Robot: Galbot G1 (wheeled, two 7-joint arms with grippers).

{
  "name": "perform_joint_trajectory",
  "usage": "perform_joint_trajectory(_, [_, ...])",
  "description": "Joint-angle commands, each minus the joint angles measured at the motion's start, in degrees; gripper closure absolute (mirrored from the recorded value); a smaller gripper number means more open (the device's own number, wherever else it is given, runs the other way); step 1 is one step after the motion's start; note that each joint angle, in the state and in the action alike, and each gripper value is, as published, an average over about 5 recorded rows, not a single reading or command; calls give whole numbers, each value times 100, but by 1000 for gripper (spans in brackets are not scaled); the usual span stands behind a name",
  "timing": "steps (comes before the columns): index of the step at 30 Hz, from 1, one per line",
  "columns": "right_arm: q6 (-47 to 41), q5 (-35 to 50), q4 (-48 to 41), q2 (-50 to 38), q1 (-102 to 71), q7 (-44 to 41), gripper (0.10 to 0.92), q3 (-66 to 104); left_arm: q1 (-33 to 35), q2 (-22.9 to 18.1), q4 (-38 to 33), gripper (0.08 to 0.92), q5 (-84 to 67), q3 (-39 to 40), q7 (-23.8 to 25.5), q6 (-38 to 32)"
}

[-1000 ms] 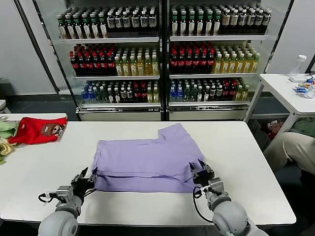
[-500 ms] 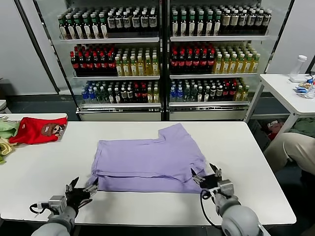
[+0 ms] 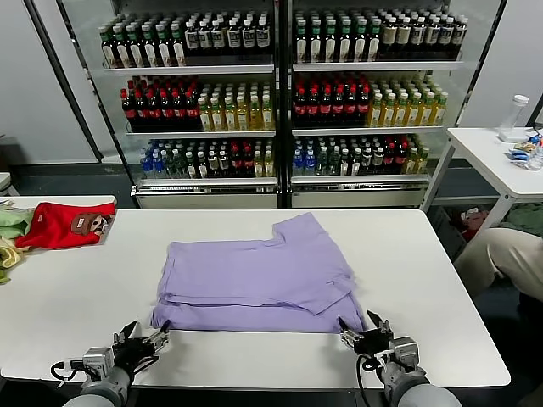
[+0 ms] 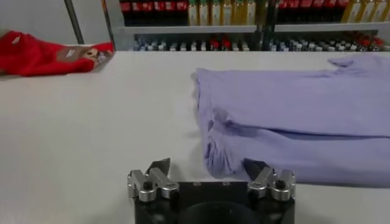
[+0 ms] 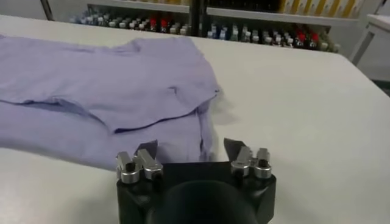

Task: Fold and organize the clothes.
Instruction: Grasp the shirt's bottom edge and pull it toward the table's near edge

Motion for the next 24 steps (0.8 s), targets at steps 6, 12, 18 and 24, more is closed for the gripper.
perform_joint_trajectory(6, [33,70,-76,45,-7,-17,690,-62,1,-47,154,517,-222,46,6,58])
perform_joint_trajectory(12, [25,97,33,17,-74,-27,852,78,19,-137,126,691,-197,87,37,-29])
perform_joint_trajectory(18, [-30,368,850,-346,-796,-120,912,936,795,-79,-863,858,-200,-81,-172,-147])
perform_joint_trajectory(24, [-29,477,1432,-559,-1632,-186,912,1590,1685,31,-1483,900,-196,-169,-470,-98])
